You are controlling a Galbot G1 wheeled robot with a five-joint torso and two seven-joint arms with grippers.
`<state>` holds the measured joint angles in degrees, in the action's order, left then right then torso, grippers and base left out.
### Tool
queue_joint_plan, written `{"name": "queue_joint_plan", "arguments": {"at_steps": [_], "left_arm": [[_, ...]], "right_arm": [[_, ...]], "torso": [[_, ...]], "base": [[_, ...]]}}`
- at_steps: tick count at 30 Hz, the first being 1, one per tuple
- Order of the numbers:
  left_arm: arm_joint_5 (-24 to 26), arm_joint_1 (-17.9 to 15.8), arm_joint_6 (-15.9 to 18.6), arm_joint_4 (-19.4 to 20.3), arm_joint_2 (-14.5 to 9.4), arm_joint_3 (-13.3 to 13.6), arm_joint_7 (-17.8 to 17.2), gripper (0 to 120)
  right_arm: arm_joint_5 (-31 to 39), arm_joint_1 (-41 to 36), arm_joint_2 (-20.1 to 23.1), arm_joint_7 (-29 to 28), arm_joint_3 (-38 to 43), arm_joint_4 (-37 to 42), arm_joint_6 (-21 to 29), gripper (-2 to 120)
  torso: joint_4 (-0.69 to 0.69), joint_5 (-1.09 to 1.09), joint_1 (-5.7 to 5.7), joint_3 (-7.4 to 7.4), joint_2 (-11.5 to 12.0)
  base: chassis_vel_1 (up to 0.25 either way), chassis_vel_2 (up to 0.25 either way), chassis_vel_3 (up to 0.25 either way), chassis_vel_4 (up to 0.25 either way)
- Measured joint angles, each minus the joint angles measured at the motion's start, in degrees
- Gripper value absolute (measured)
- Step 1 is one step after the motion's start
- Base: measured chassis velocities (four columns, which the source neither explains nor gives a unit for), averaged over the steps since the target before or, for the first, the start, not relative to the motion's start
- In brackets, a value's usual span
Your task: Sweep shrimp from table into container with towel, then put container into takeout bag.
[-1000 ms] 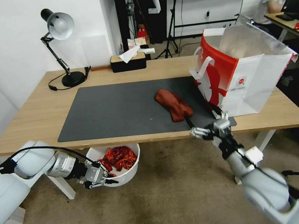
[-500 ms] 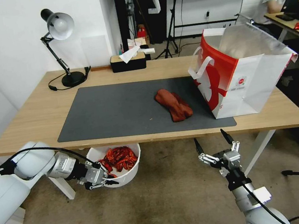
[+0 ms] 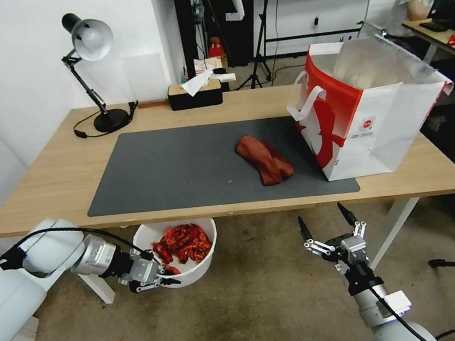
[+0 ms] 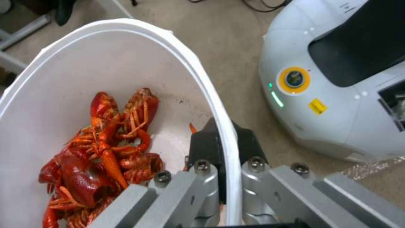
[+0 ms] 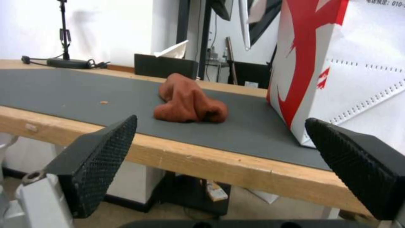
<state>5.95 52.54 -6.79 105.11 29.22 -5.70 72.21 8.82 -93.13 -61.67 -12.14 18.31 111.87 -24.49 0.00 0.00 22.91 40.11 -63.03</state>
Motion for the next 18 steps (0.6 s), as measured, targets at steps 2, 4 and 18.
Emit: {"name": "queue_joint_plan", "arguments": {"at_steps": [2, 4, 18], "left_arm": [[-0.23, 0.75, 0.00, 1.00, -0.18, -0.05, 0.10, 0], [-0.76, 2.18, -0.02, 1.97, -0.21, -0.14, 0.28, 0], [-0.50, 12.09, -1.79, 11.05, -2.78, -3.80, 1.13, 0]], "right_arm": [[0.06, 0.27, 0.12, 0.02, -0.02, 0.05, 0.10, 100], [0.16, 0.46, 0.23, 0.03, -0.03, 0.14, 0.23, 100], [0.43, 1.31, 0.57, 0.05, -0.09, -0.41, 0.47, 100]], "torso": [[0.00, 0.00, 0.00, 0.00, 0.00], [-0.01, 0.00, 0.00, 0.00, 0.00], [0.01, 0.00, 0.00, 0.00, 0.00]], "base": [[0.000, 0.000, 0.000, 0.000], [0.000, 0.000, 0.000, 0.000], [0.000, 0.000, 0.000, 0.000]]}}
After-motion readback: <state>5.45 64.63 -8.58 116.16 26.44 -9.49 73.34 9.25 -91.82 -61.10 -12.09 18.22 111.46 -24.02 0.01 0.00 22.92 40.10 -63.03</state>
